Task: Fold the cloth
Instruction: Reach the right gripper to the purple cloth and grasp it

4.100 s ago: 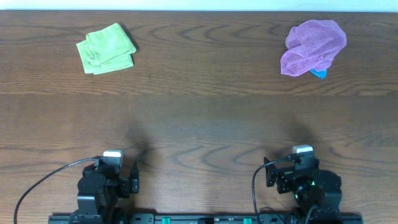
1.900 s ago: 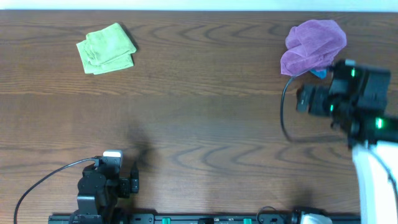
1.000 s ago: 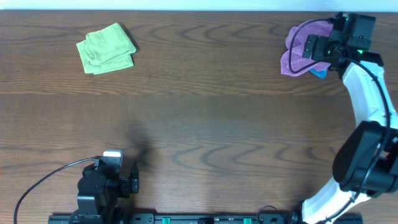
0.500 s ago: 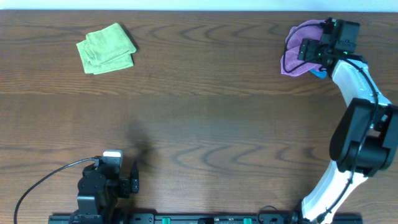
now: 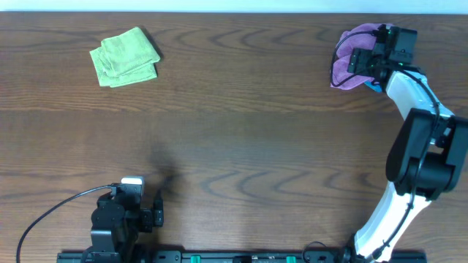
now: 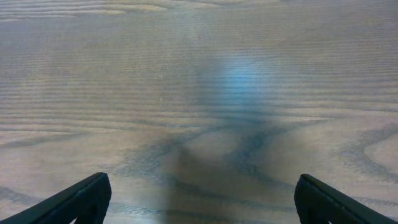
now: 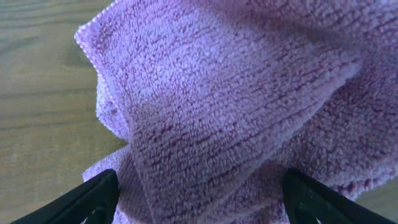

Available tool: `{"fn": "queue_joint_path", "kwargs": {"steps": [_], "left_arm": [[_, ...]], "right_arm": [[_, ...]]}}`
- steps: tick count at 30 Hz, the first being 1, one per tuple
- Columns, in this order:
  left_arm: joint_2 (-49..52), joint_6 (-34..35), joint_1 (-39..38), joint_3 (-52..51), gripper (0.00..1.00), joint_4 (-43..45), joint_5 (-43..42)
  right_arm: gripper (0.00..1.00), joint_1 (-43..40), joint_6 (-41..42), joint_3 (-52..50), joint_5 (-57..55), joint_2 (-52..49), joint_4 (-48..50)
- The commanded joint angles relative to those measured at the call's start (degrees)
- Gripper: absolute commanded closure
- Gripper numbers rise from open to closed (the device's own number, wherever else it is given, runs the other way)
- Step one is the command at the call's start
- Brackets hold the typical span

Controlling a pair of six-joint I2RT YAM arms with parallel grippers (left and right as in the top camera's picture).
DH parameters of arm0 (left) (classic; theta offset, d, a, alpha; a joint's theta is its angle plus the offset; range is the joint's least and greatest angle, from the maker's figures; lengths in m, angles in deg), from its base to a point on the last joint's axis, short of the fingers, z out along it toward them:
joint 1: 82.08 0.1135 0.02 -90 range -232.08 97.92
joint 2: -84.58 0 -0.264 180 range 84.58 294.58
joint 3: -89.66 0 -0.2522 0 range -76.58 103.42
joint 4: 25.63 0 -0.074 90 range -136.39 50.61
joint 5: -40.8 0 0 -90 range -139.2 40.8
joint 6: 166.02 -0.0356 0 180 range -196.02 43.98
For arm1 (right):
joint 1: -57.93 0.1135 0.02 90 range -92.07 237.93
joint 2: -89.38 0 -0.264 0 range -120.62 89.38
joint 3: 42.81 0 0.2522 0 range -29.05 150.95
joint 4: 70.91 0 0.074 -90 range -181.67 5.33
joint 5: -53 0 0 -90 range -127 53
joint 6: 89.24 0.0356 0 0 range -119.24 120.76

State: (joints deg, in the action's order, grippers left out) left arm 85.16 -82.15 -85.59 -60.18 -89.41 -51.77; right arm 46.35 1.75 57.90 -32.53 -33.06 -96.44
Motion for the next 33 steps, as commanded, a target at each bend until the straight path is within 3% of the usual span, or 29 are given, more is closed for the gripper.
{"fn": "queue_joint_path", "kwargs": {"steps": [1, 13, 16, 21, 22, 33], "left_arm": [[-0.4, -1.6, -0.2, -2.1, 0.05, -1.7, 1.1], [-0.4, -1.6, -0.2, -2.1, 0.05, -1.7, 1.1], [-0.4, -1.6, -0.2, -2.1, 0.05, -1.7, 1.1], [-0.4, -1.6, -0.2, -2.1, 0.05, -1.7, 1.1], [-0.4, -1.6, -0.2, -2.1, 0.05, -1.7, 1.1], [-0.4, -1.6, -0.2, -2.1, 0.05, -1.7, 1.1]], "right_arm": [[0.2, -0.3, 0.2, 1.0, 0.3, -0.3, 1.2], [0.36, -0.3, 0.2, 1.0, 1.8, -2.8, 2.0], [0.49, -0.3, 0.2, 1.0, 1.8, -2.8, 2.1], [0.95, -0.3, 0.2, 1.3, 1.8, -2.1, 1.8], [0.99, -0.2, 0.2, 1.3, 1.8, -1.6, 1.6], [0.99, 2.8, -5.6, 1.3, 1.7, 11.7, -7.6]]}}
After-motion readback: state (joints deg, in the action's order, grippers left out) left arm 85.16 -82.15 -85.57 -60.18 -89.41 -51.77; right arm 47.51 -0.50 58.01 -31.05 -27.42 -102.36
